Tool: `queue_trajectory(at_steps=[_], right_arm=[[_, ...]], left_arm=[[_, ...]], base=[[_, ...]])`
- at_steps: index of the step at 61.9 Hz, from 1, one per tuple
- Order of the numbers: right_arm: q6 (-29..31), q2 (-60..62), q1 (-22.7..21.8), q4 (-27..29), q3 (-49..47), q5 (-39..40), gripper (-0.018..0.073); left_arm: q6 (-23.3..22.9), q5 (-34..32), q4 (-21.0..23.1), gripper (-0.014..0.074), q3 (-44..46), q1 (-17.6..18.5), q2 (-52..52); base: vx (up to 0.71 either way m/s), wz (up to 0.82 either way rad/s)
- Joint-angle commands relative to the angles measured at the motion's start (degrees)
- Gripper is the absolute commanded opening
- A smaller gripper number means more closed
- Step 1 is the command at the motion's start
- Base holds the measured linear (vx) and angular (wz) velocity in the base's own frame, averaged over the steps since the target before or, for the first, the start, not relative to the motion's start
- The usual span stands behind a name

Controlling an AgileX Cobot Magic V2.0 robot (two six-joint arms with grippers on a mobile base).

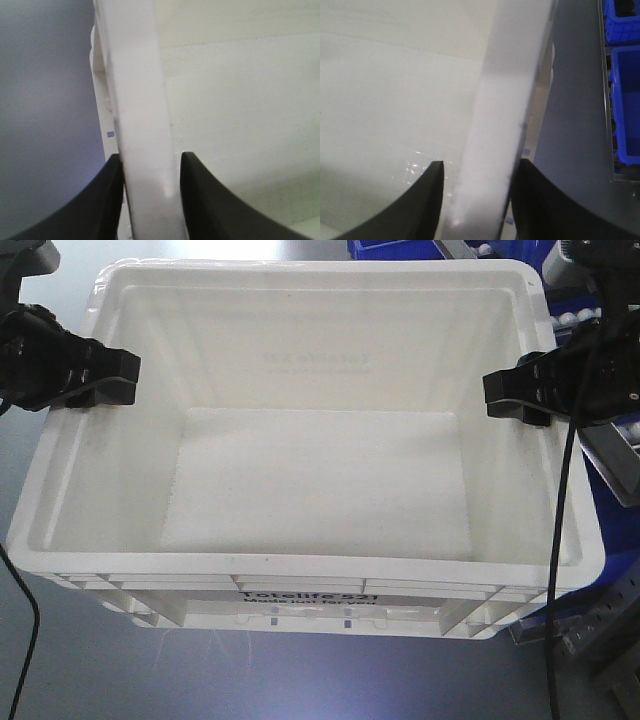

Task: Move bin from left to right shelf
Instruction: 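Keep the tote gripped in both grippers while the base drives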

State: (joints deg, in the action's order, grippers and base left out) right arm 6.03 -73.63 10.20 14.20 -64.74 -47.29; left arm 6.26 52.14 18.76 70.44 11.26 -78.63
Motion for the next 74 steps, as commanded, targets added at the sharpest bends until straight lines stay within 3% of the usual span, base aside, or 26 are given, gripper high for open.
queue_trajectory(at_steps=[1,74], right_arm=[[1.0,2.0,-0.3,-0.3,-2.2,7.1,-0.0008],[1.0,2.0,-0.3,-0.4,-2.2,7.1,-0.0008]], left_arm=[[2.1,-2.4,4.2,-0.0001,2.1,0.4,3.0],[2.1,-2.4,4.2,-0.0001,2.1,0.4,3.0]], base=[[0.44,0.03],[0.48,0.04]])
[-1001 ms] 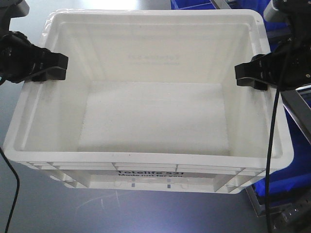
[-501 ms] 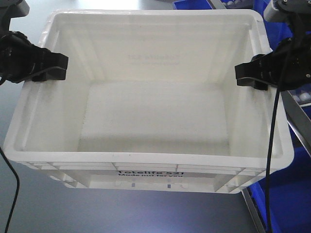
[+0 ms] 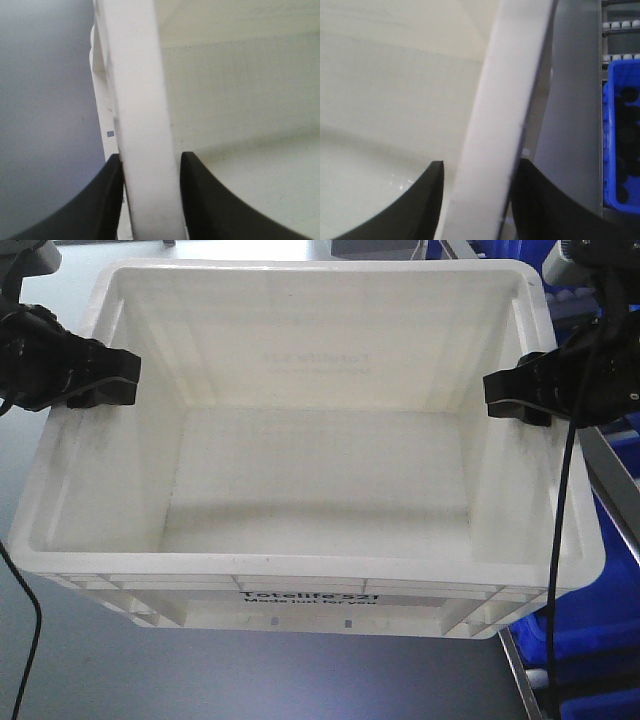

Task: Move bin from left to right shelf
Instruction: 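Keep the tote gripped in both grippers while the base drives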

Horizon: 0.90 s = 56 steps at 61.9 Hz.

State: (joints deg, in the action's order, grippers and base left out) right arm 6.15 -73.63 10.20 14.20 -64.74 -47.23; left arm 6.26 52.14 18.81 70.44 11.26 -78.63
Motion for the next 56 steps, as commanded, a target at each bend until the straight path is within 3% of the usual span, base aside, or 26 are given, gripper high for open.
queue_trajectory(at_steps=[1,56], right_arm=[[0.9,2.0,-0.3,-0.4,-2.2,7.0,-0.0008],[0.9,2.0,-0.3,-0.5,-2.2,7.1,-0.0008]], left_arm=[[2.1,-2.4,4.2,-0.0001,2.1,0.4,3.0],[2.1,-2.4,4.2,-0.0001,2.1,0.4,3.0]], base=[[0.52,0.23],[0.51,0.17]])
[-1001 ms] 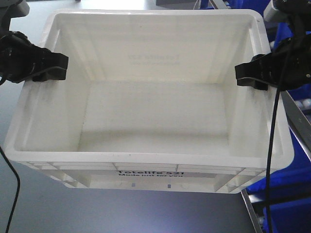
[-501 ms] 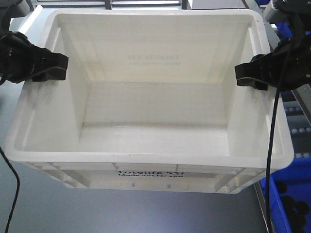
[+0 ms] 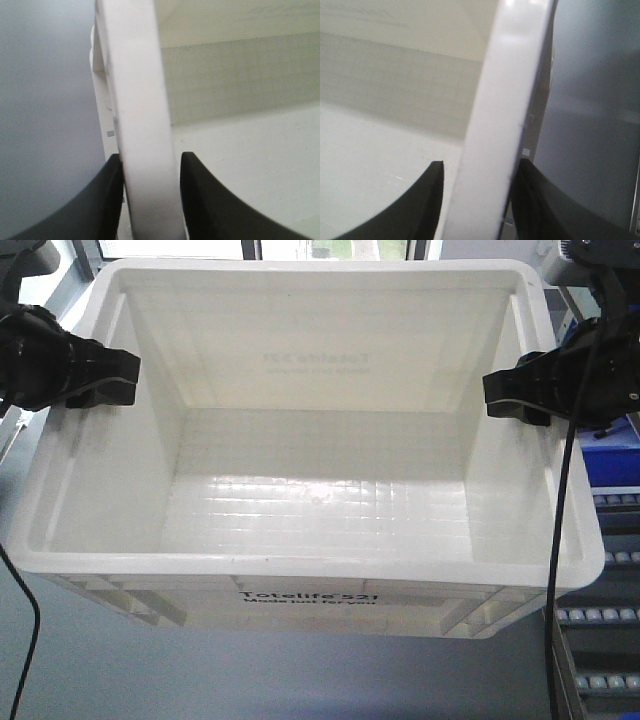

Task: Move bin from left to right shelf
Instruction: 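Keep the tote gripped in both grippers while the base drives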

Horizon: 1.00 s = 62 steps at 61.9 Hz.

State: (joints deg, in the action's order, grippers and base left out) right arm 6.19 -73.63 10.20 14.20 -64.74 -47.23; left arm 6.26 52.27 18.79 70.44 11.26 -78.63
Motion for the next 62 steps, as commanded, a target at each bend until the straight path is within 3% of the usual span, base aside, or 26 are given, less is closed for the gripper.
queue_trajectory(at_steps=[1,62], right_arm=[[0.8,2.0,-0.3,-0.5,-2.2,7.1,-0.0008],[0.8,2.0,-0.3,-0.5,-2.2,7.1,-0.0008]], left_arm=[[2.1,-2.5,4.2,-0.0001,2.1,0.4,3.0],[2.1,-2.5,4.2,-0.0001,2.1,0.4,3.0]], base=[[0.50,0.08],[0.47,0.09]])
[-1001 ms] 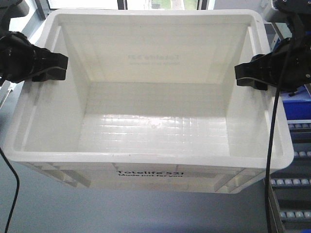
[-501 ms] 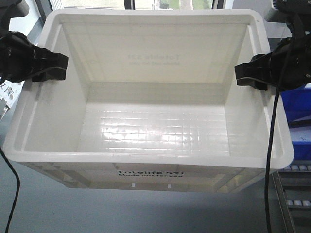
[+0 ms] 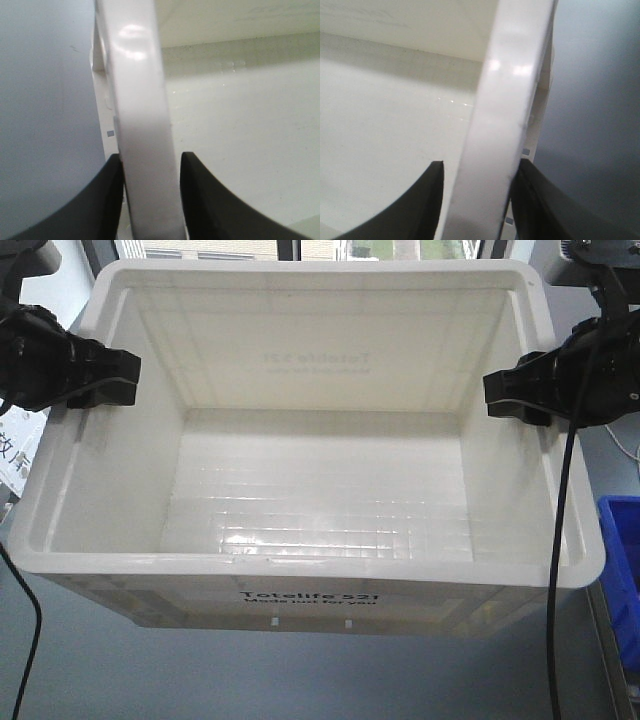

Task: Move bin from left to right shelf
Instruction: 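Keep the tote gripped in both grippers while the base drives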

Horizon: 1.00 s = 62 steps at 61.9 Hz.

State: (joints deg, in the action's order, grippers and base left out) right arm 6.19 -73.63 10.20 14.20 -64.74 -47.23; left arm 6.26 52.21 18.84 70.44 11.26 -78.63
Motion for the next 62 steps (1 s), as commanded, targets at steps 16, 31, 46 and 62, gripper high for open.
queue_trajectory(at_steps=[16,31,46,62], right_arm=[[0.8,2.0,-0.3,-0.5,-2.2,7.2,-0.0008],[0.8,2.0,-0.3,-0.5,-2.2,7.3,-0.0008],[0.8,2.0,-0.3,-0.5,-2.2,7.3,-0.0008],[0.8,2.0,-0.3,-0.5,-2.2,7.3,-0.0008]], left_arm=[[2.1,-2.5,4.1,-0.0001,2.1,0.4,3.0],[2.1,-2.6,4.1,-0.0001,2.1,0.4,3.0],[2.1,-2.5,4.1,-0.0001,2.1,0.4,3.0],[2.1,-2.5,4.1,-0.0001,2.1,0.4,3.0]], base=[[0.41,0.28],[0.31,0.56],[0.22,0.73],[0.19,0.78]])
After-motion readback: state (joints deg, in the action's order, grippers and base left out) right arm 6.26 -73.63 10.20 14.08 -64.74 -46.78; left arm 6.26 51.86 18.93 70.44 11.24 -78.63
